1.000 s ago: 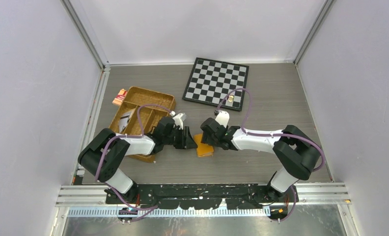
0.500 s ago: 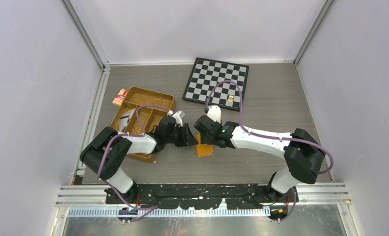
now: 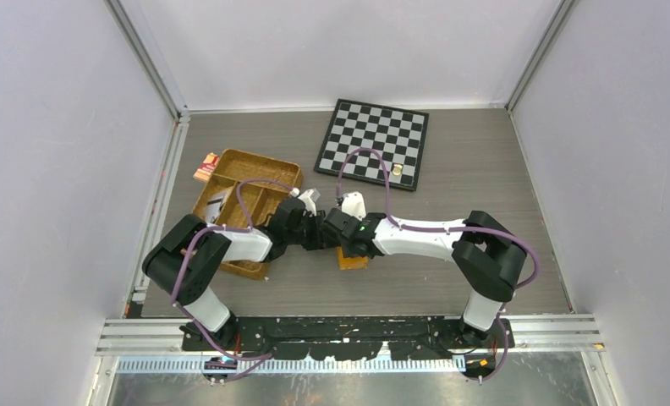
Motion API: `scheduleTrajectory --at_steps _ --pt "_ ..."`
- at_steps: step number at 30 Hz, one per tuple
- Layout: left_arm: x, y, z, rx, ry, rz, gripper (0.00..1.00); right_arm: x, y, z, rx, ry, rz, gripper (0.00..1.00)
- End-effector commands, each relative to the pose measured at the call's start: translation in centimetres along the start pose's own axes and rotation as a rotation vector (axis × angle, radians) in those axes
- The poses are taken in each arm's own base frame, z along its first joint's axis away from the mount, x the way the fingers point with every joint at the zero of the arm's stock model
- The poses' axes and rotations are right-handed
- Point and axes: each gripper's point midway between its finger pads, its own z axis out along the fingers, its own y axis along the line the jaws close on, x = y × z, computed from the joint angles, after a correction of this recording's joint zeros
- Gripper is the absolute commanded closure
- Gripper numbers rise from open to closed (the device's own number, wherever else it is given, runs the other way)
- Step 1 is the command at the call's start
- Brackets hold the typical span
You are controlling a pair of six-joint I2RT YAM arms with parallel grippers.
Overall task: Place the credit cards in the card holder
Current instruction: Move the card holder to the center of the board.
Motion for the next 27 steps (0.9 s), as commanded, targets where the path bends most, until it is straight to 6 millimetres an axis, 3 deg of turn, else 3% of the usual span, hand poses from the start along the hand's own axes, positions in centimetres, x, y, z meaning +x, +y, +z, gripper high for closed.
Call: scheduleTrajectory --at_steps 1,13,19,27 --pt "1.4 2.8 0.4 -0.099 0.038 0.014 0.69 -1.4 0.6 -0.1 0.008 -0.036 -0.004 0.63" --pt "1.8 3.6 0.8 -0.122 0.055 0.028 0.71 -1.0 -0.2 0.3 0.066 -0.034 0.01 0.82" --pt "1.7 3.9 0.7 -0.141 0.056 0.043 0.71 -1.6 -0.9 -0.5 0.085 -0.061 0.037 0.99" --pt "1.7 4.3 0.3 -0.163 0.053 0.056 0.71 -2.3 -3.2 -1.4 0.181 -0.109 0.041 1.0"
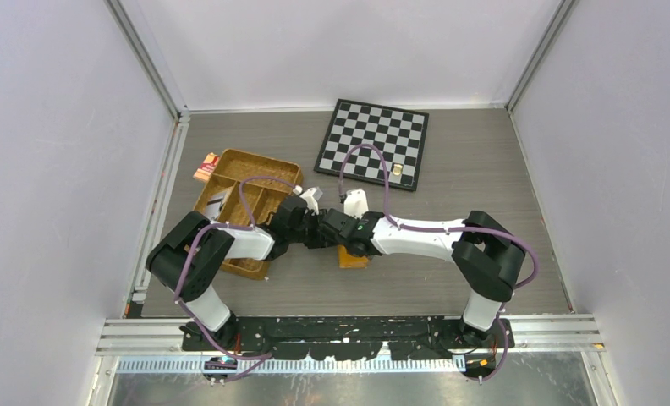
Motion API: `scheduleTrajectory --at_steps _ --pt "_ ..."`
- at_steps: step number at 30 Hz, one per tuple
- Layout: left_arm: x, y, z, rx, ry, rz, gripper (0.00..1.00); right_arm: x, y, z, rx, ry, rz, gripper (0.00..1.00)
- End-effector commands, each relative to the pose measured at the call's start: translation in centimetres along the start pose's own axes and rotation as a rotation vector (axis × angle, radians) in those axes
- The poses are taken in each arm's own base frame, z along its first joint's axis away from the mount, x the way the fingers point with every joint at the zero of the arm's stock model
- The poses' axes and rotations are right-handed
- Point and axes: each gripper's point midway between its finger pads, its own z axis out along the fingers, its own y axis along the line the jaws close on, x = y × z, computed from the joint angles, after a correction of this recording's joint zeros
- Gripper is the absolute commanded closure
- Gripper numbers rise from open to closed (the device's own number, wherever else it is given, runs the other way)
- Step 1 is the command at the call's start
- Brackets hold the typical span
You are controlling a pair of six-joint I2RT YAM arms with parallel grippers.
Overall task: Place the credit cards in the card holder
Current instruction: Move the card holder to the center of the board.
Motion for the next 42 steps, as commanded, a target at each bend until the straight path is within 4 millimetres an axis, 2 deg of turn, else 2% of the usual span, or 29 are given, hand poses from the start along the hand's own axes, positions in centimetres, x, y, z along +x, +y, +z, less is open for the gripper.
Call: scheduleTrajectory --at_steps 1,10,16,23,31,38,42 --pt "2.3 4.3 -0.4 -0.172 0.063 0.019 0.71 -1.4 -2.5 -1.1 0.109 -0.063 0.017 1.0" --pt "2.3 4.3 -0.3 -0.175 0.065 0.02 0.71 -1.8 -5.2 -2.1 0.23 -0.076 0.046 0.99" --pt "2.5 4.4 -0.2 -0.176 0.072 0.019 0.71 -2.3 -5.3 -2.7 0.2 -0.058 0.092 0.86" --pt "2.5 4.4 -0.2 -0.174 0.076 0.018 0.71 -3.0 -3.9 -3.3 0.141 -0.036 0.1 0.71" --pt "2.7 4.4 0.0 -0.171 0.082 0.015 0.71 -3.4 -1.8 -3.5 0.055 -0.009 0.096 0.6" --pt "2.7 4.4 0.0 -0.169 0.086 0.013 0.71 -2.6 -0.9 -2.7 0.05 0.033 0.055 0.59" --pt "2.7 4.3 0.2 -0.165 0.089 0.013 0.71 -1.9 -1.2 -2.1 0.082 0.059 0.029 0.6"
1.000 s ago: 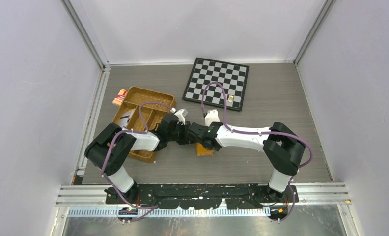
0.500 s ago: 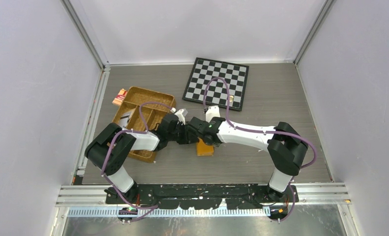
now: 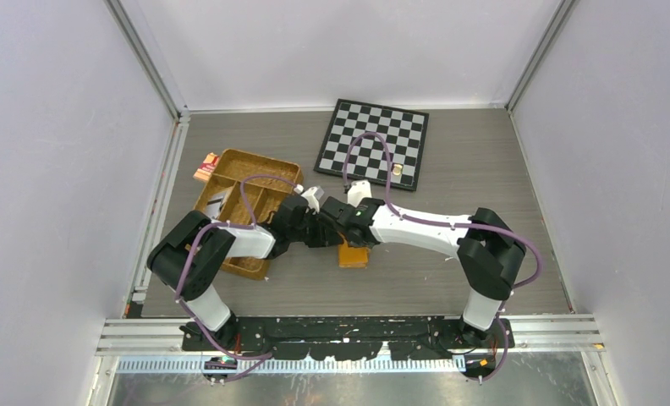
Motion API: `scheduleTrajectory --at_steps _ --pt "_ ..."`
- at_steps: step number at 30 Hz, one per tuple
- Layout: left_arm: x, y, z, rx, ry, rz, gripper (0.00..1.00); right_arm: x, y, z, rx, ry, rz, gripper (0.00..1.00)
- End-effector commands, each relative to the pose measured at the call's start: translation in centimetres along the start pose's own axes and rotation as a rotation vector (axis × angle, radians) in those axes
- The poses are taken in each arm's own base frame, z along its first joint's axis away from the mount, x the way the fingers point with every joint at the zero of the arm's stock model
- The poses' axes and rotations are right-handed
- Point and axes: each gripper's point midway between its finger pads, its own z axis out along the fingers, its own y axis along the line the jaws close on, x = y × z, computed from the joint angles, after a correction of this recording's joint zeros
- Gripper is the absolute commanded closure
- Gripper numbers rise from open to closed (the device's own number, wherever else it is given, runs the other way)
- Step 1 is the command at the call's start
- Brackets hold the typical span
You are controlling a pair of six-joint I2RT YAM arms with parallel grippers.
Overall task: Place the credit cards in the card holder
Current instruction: Move the card holder to the center of the board.
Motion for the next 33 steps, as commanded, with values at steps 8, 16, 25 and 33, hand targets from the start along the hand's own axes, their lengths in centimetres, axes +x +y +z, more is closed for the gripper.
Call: scheduleTrajectory --at_steps 8,16,25,33 --pt "3.0 4.3 0.0 -0.161 0.087 -0.003 0.71 0.0 0.8 0.7 0.028 0.021 -0.03 0.65" --pt "3.0 4.4 0.1 -0.161 0.088 -0.005 0.72 -0.4 0.1 0.2 0.043 0.003 -0.017 0.84" --pt "3.0 4.3 0.0 -0.16 0.088 -0.003 0.72 -0.2 -0.7 0.3 0.058 0.01 -0.007 0.99" --pt "3.0 4.2 0.0 -0.157 0.091 -0.002 0.72 -0.7 -0.6 0.2 -0.099 0.003 0.059 1.0"
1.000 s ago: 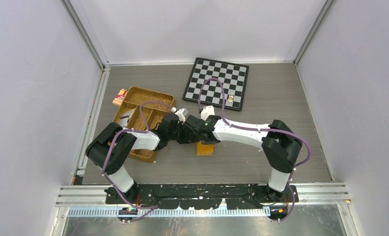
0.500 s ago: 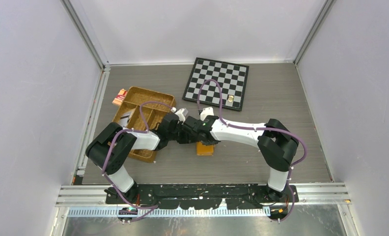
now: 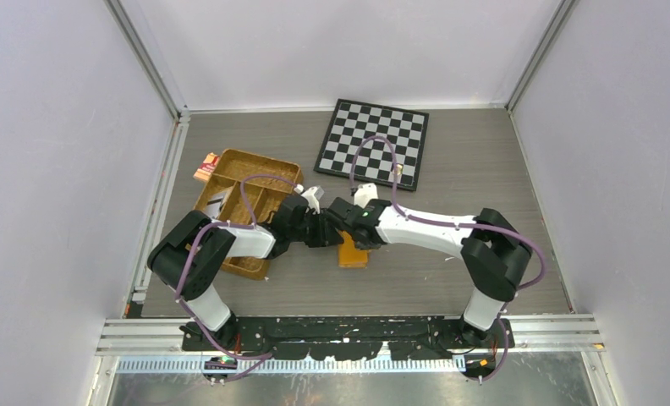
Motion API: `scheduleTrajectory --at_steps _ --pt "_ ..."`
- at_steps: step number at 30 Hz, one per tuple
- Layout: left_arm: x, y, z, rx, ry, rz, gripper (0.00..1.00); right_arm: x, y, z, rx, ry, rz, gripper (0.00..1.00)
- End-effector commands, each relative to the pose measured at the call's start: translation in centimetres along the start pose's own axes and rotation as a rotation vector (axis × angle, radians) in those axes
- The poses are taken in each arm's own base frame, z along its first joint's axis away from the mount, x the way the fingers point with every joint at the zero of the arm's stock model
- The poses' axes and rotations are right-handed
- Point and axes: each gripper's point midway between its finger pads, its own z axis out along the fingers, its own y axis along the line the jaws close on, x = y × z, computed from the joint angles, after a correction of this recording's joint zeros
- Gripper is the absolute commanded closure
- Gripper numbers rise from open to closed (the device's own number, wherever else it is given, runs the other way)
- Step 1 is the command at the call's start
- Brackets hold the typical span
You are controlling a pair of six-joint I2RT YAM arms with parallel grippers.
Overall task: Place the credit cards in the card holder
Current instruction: Move the card holder to the center of the board.
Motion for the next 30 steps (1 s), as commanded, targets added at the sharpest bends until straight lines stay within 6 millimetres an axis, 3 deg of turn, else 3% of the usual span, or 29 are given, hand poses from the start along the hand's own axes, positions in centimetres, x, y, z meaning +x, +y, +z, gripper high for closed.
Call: scheduleTrajectory --at_steps 1,16,30 --pt "3.1 4.3 0.0 -0.158 0.095 -0.004 0.72 -1.9 0.6 -1.0 -0.148 -0.041 0.084 1.0" --pt "3.5 4.2 0.4 -0.151 0.118 -0.006 0.72 -1.8 3.8 0.5 -0.299 -0.013 0.075 1.0" --pt "3.6 4.3 0.5 -0.152 0.125 -0.006 0.73 -0.6 4.6 1.5 -0.314 0.04 0.056 1.0"
